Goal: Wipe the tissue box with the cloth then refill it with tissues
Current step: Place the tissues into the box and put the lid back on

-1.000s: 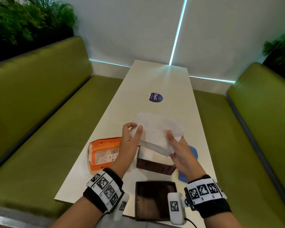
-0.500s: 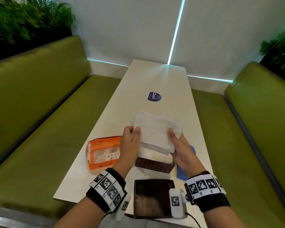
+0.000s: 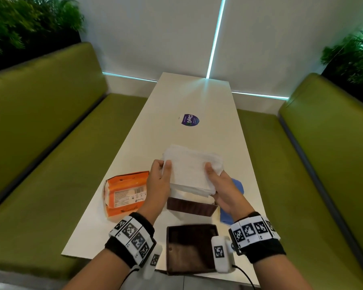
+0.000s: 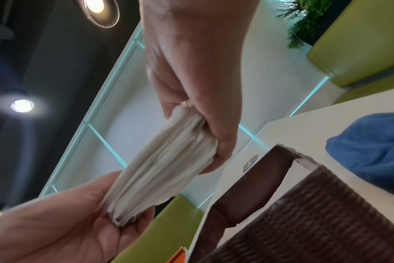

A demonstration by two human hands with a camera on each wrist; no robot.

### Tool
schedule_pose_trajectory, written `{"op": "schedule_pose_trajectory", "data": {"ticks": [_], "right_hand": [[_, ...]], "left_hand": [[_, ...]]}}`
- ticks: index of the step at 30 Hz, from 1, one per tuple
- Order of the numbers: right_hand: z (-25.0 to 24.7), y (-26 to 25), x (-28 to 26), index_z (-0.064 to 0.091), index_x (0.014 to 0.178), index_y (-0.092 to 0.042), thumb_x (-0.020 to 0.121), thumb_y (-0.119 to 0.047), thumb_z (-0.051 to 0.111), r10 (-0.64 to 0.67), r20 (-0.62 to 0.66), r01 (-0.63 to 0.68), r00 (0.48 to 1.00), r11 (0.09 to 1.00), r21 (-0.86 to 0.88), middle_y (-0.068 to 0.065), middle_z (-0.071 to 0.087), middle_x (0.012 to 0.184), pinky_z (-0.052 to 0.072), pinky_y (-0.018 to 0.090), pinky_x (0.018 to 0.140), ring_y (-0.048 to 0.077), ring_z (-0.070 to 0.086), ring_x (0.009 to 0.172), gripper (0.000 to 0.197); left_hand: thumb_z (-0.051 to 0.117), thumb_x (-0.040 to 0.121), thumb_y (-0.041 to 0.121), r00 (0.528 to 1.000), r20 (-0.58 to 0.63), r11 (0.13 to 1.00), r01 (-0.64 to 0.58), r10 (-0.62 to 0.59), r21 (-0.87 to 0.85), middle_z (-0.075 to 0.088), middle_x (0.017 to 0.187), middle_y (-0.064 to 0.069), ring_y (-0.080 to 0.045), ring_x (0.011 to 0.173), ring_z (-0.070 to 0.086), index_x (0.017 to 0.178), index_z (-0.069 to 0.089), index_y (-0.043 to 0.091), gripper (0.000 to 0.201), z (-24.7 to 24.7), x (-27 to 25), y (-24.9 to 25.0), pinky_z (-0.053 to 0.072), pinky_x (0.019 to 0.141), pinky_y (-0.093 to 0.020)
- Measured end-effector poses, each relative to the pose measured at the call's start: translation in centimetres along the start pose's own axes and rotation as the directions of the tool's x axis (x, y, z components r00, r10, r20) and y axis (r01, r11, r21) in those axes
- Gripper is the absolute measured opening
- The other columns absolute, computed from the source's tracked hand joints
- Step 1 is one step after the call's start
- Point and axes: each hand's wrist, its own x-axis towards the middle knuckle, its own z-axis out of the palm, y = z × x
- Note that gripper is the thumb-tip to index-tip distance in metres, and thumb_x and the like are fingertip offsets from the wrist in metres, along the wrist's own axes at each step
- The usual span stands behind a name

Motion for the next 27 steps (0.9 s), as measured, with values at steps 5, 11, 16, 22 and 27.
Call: {"op": "schedule_pose_trajectory", "data": {"ticks": [5, 11, 16, 22, 27], "right_hand": [[-0.5, 0.3, 0.0, 0.044, 0.136, -0.023, 0.087, -0.045, 0.057, -0.018, -0.043, 0.015, 0.999, 0.997, -0.072, 0.003, 0.062, 0.13, 0.044, 0.047, 0.106, 0.023, 0.059, 0.12, 0.055], [-0.8, 0.3, -0.3, 0.044, 0.132, -0.026, 0.093, -0.039, 0.054, -0.027, -0.104, 0.012, 0.994, 0.989, -0.145, 0.005, 0.062, 0.128, 0.046, 0.048, 0.103, 0.024, 0.06, 0.118, 0.042], [-1.4, 0.6, -0.3, 0.043, 0.132, -0.025, 0.096, -0.043, 0.047, 0.025, -0.117, -0.043, 0.993, 0.987, -0.155, 0.005, 0.061, 0.13, 0.046, 0.049, 0.104, 0.025, 0.06, 0.118, 0.04], [-1.3, 1.0, 0.0, 0.034, 0.134, -0.023, 0.098, -0.045, 0.044, 0.068, -0.133, -0.098, 0.989, 0.966, -0.239, 0.004, 0.053, 0.137, 0.043, 0.046, 0.107, 0.023, 0.054, 0.124, 0.043], [-1.8, 0.9, 0.6, 0.035, 0.128, -0.025, 0.1, -0.027, 0.049, 0.029, -0.18, -0.064, 0.983, 0.979, -0.191, 0.007, 0.059, 0.123, 0.05, 0.048, 0.098, 0.027, 0.061, 0.112, 0.031]], "left_hand": [[0.041, 0.102, 0.039, 0.999, 0.023, 0.998, 0.032, -0.034, 0.06, 0.052, 0.087, -0.007, -0.019, 0.079, 0.049, 0.1, 0.051, 0.006, 0.035, 0.3, 0.3, -1.1, 0.04, 0.069, -0.033], [0.052, 0.096, 0.045, 0.994, 0.091, 0.992, 0.043, -0.053, 0.116, 0.053, 0.079, -0.001, -0.014, 0.07, 0.05, 0.097, 0.051, 0.01, 0.036, 0.4, 0.3, -1.4, 0.042, 0.062, -0.028], [0.047, 0.1, 0.04, 0.995, 0.071, 0.975, 0.05, -0.067, 0.218, 0.05, 0.078, 0.005, -0.013, 0.07, 0.047, 0.101, 0.05, 0.008, 0.033, 0.7, 0.6, -1.9, 0.036, 0.059, -0.027], [0.04, 0.103, 0.037, 0.986, 0.099, 0.953, 0.105, -0.138, 0.284, 0.047, 0.082, 0.005, -0.013, 0.076, 0.048, 0.111, 0.047, 0.007, 0.032, 1.3, 0.3, -2.2, 0.035, 0.061, -0.027], [0.047, 0.1, 0.037, 0.987, 0.077, 0.973, 0.125, -0.142, 0.192, 0.049, 0.102, -0.002, -0.019, 0.092, 0.051, 0.123, 0.037, 0.008, 0.037, 1.2, 0.1, -1.8, 0.044, 0.08, -0.034]]}}
